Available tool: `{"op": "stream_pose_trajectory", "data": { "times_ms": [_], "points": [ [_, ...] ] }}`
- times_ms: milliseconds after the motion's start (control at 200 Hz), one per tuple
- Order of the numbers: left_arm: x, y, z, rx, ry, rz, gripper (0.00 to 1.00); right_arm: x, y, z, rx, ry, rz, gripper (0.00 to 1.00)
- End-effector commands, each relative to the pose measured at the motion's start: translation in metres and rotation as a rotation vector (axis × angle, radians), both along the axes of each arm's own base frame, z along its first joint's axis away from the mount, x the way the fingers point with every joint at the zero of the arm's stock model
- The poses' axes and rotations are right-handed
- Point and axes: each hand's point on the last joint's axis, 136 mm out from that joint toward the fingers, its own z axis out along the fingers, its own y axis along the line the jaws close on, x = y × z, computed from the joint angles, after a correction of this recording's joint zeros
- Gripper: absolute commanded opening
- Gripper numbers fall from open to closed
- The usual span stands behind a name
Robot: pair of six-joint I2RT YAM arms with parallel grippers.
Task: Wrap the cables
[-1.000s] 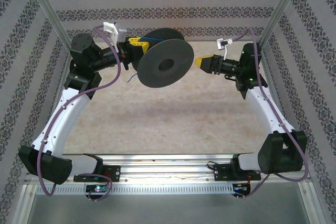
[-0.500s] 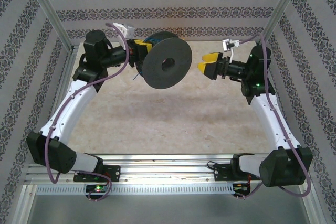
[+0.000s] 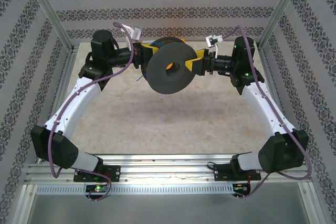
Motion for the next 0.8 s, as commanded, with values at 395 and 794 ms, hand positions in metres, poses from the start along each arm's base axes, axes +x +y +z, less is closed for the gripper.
{"op": "stream_pose_trajectory", "data": {
  "times_ms": [395, 794],
  "points": [
    [0.010, 0.004, 0.019, 0.026, -0.021, 0.073, 0.10, -0.023, 0.005, 0.016, 0.015, -0.074, 0.061, 0.00],
    [0.033, 0.098, 0.006, 0.327, 0.039, 0.535, 0.91, -0.032, -0.002, 0.010, 0.020, -0.047, 0.065, 0.00]
  ]
}}
